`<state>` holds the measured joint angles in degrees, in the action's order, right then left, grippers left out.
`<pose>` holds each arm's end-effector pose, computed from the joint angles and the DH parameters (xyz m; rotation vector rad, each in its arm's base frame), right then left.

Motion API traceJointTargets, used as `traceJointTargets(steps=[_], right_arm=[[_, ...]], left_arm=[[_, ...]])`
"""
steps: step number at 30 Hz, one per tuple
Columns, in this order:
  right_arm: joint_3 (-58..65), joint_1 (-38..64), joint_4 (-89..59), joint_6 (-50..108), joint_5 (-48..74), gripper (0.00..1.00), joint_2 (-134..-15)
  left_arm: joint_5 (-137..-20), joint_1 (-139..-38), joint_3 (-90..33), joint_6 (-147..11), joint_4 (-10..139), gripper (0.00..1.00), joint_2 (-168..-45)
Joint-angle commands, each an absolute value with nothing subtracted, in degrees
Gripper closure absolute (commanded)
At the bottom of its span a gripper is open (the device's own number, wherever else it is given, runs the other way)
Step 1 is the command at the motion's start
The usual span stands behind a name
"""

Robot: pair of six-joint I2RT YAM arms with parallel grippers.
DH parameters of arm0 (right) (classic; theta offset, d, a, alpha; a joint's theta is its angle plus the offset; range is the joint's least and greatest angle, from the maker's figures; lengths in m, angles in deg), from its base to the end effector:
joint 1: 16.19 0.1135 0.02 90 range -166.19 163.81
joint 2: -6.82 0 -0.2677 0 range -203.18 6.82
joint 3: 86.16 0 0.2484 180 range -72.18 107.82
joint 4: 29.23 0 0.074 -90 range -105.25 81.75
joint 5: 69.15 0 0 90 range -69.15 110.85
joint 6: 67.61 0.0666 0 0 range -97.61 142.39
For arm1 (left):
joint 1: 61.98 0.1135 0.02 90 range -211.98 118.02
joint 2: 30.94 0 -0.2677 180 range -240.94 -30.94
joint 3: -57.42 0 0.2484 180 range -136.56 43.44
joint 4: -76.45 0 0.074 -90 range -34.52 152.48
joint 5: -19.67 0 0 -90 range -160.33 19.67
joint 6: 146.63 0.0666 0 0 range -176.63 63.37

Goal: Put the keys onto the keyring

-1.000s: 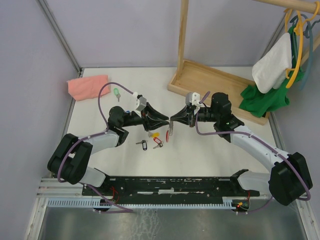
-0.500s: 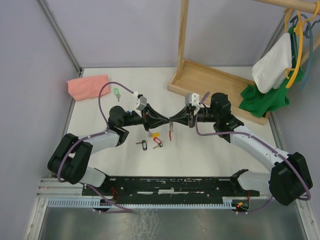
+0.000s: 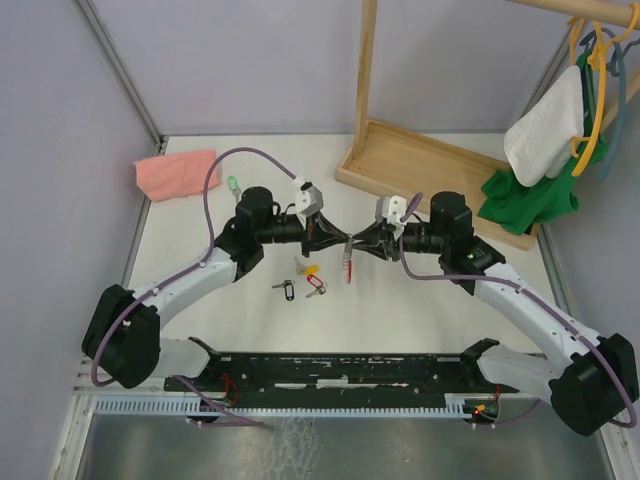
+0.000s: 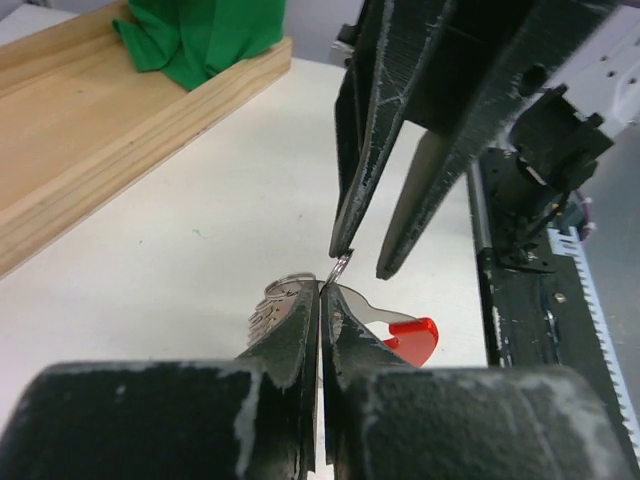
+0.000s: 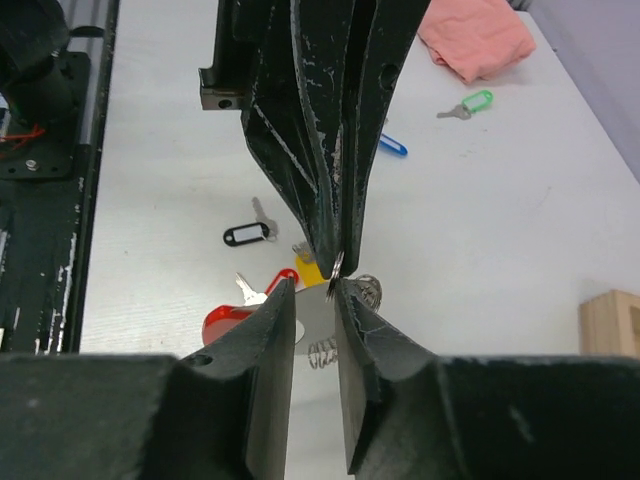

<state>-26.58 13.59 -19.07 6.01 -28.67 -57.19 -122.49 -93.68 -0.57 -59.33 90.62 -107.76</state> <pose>0.2038 0.1750 0.3054 -1.2440 1.3480 0.9473 0.2349 -0.2069 0.2846 1.1043 1.3743 -1.1894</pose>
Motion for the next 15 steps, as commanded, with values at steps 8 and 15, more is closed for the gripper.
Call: traceJointTargets(steps=[8,15], right_arm=[[-24.64,13.93,-5.27,-7.3,-19.06,0.58,-49.9],[-24.66,13.88,-7.99,-7.79,-19.96,0.57,-53.01]], left_arm=[[-85.52,-105.37,-22.98,-32.31,42.86,0.97,-108.81],[-82.89,-108.55,-26.43,-31.72,38.17,0.97,-109.41]])
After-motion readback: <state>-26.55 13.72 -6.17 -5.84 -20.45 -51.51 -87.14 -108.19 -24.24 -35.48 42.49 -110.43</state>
